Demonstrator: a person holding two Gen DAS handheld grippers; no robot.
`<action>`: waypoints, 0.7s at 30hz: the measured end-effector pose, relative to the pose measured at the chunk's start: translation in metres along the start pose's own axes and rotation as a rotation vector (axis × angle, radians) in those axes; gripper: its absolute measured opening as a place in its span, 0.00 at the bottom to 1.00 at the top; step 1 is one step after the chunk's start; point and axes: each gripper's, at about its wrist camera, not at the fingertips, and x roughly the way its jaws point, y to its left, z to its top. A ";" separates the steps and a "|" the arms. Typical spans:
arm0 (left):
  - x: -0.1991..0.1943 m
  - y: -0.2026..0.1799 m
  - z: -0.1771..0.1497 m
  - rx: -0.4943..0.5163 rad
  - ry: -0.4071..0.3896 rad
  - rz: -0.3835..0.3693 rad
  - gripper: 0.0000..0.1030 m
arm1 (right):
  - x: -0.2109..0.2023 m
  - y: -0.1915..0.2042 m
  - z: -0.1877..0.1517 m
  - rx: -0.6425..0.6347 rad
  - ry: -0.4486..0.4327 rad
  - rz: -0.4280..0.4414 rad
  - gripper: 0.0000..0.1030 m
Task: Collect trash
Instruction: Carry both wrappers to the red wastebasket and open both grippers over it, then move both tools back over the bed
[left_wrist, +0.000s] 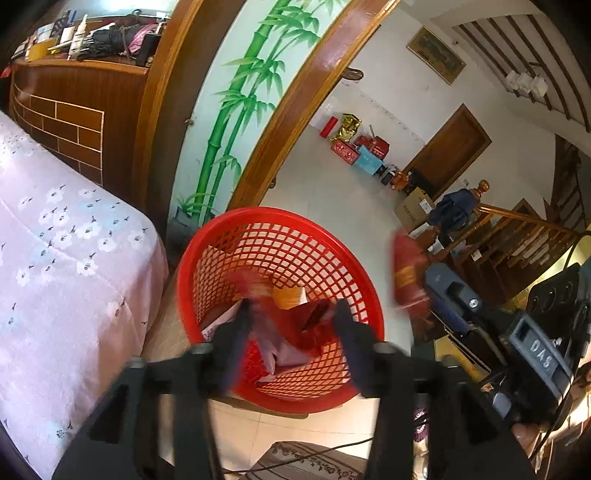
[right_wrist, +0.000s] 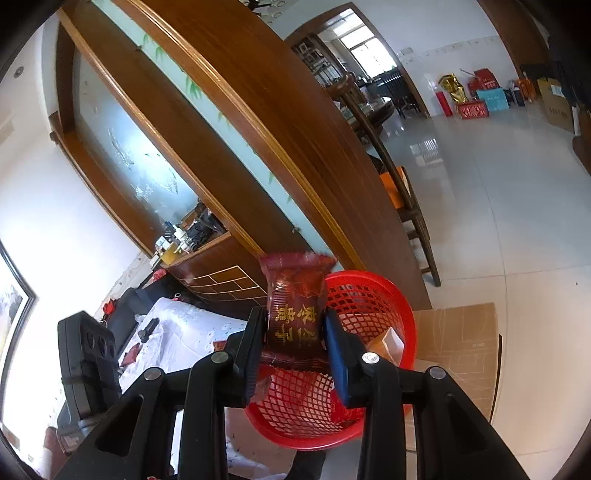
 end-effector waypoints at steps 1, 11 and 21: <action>-0.003 0.001 0.000 0.002 -0.009 0.008 0.48 | 0.002 -0.002 0.000 0.014 0.004 -0.005 0.43; -0.102 0.017 -0.005 -0.020 -0.172 -0.006 0.64 | -0.016 0.030 0.006 -0.034 -0.032 0.067 0.56; -0.259 0.071 -0.046 -0.122 -0.427 0.251 0.78 | -0.007 0.142 -0.035 -0.234 0.014 0.349 0.71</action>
